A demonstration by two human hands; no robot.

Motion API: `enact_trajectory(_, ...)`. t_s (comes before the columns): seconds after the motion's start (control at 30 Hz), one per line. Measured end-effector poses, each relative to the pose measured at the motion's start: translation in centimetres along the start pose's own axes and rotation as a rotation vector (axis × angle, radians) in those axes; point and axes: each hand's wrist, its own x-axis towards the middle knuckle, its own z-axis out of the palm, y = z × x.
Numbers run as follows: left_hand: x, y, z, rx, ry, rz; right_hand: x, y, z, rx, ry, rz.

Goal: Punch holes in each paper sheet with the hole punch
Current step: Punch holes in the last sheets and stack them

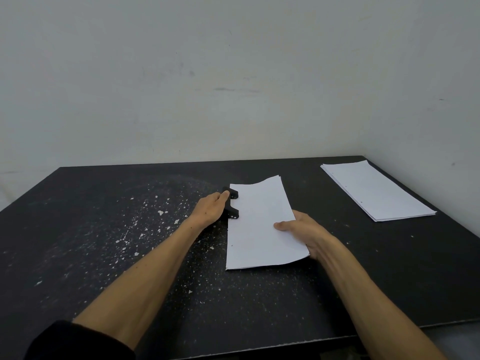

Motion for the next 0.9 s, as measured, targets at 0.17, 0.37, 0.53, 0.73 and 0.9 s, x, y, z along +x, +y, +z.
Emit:
enact_trajectory(0.17, -1.5, 0.2, 0.0, -0.045, 0.113, -0.027, 0.1, 0.0, -0.2, 0.007, 0.006, 0.0)
enact_trajectory(0.37, -4.9, 1.0, -2.0, -0.223, -0.147, -0.297, -0.2, -0.2, -0.1, 0.031, -0.011, 0.005)
enact_trajectory(0.53, -6.9, 1.1, -2.3, -0.177, -0.313, -0.347, -0.7, -0.5, 0.0, 0.087, -0.026, 0.035)
enact_trajectory(0.73, -7.1, 0.4, -2.2, -0.289, -0.419, -0.363, -1.0, -0.6, 0.1, 0.1, -0.016, 0.061)
enact_trajectory(0.9, -7.1, -0.8, -1.6, -0.401, -0.383, -0.386, -1.0, -0.7, 0.0, 0.092, -0.02, 0.071)
